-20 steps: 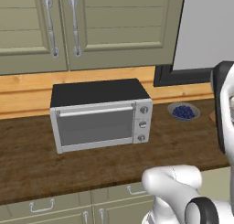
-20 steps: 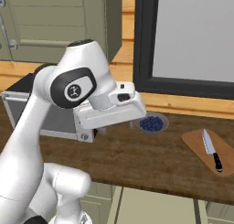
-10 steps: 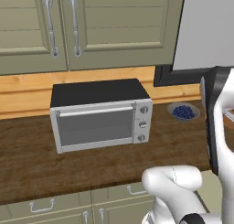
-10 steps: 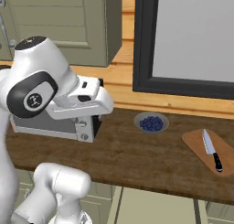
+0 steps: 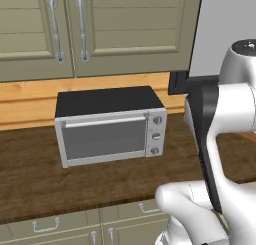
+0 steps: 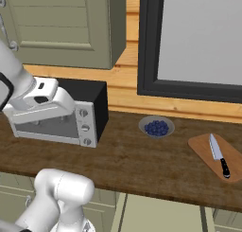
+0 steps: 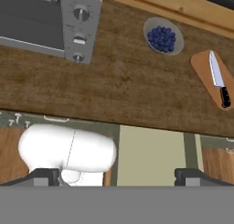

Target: Pick up the knife from the drawer and place it on the cutting board. Then place the meat from the plate to the cutting board.

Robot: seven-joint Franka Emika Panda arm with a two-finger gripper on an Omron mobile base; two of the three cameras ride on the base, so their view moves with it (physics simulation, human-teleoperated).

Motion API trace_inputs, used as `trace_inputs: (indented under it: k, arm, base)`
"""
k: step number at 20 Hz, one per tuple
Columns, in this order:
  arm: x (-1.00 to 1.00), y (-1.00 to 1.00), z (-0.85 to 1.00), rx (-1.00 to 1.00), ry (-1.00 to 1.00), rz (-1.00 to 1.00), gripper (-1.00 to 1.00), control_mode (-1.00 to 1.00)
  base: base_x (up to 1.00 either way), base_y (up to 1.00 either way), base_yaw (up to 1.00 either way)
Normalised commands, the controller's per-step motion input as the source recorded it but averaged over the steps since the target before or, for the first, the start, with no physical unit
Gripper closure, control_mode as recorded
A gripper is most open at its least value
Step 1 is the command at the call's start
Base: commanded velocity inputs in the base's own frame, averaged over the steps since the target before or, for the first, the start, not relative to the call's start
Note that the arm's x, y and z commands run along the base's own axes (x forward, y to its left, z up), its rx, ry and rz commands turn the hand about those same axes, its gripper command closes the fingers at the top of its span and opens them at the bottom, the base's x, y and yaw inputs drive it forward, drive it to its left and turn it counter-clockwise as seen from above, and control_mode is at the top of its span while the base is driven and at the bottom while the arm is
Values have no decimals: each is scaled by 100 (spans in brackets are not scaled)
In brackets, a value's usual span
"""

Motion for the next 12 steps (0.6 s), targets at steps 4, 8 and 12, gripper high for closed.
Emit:
trace_inputs:
  k: [4, 8, 12]
  arm:
    - [-4, 72, 0, 0, 7, 4, -100, -100]
    - [28, 19, -1, 0, 17, 12, -100, -100]
    - [34, 0, -12, 0, 8, 19, -100, -100]
  base:
    - [0, 0, 0]
    - [0, 0, 0]
    - [0, 0, 0]
